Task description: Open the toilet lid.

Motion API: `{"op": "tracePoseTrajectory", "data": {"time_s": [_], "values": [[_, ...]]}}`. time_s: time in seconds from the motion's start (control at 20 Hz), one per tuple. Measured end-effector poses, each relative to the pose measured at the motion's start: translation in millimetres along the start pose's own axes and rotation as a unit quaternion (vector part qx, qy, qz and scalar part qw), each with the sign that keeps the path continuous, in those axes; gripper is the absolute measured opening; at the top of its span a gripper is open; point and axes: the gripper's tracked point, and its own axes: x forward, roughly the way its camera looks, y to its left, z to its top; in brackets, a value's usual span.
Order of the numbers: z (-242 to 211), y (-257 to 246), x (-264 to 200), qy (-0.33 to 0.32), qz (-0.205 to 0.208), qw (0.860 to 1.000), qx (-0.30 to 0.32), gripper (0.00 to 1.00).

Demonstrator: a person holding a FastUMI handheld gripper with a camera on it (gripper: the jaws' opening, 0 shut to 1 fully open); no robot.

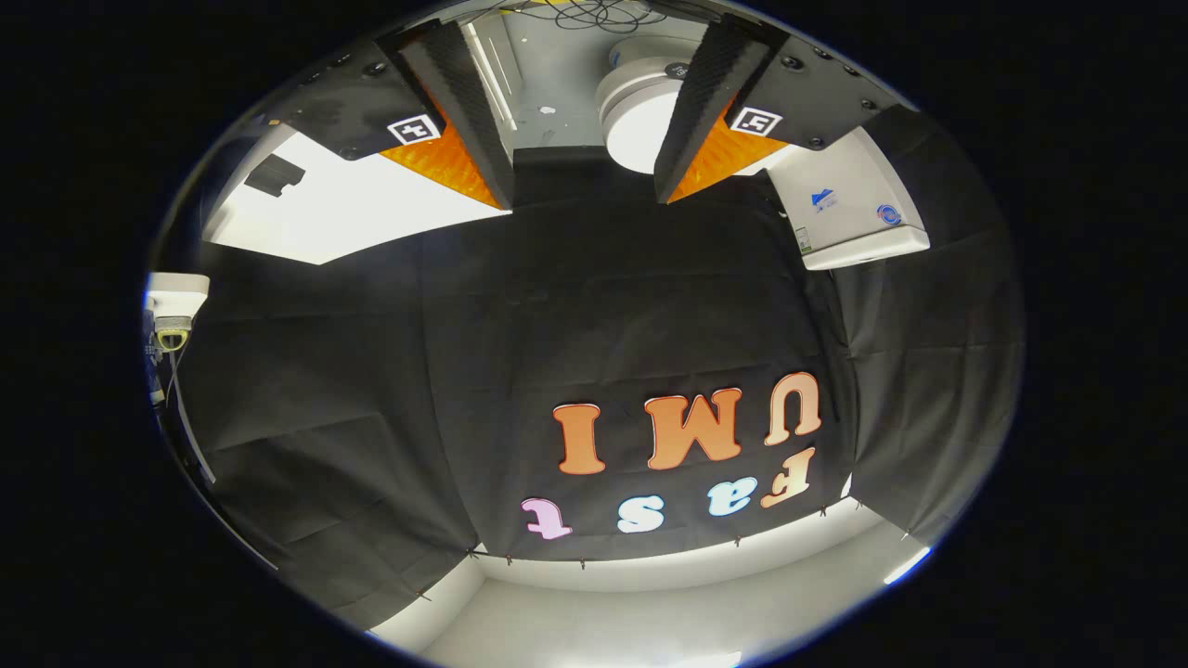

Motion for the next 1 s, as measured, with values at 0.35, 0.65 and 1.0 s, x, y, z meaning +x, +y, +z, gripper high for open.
{"op": "tracePoseTrajectory", "data": {"time_s": [0.35,0.65,1.0], "values": [[-2.5,-3.1,20.5,0.004,-0.012,0.998,0.061,0.97],[-55.5,37.9,74.8,0.071,0.018,0.978,0.197,0.98],[-228.4,74.5,101.6,0.235,-0.016,0.882,0.408,0.99]]}}
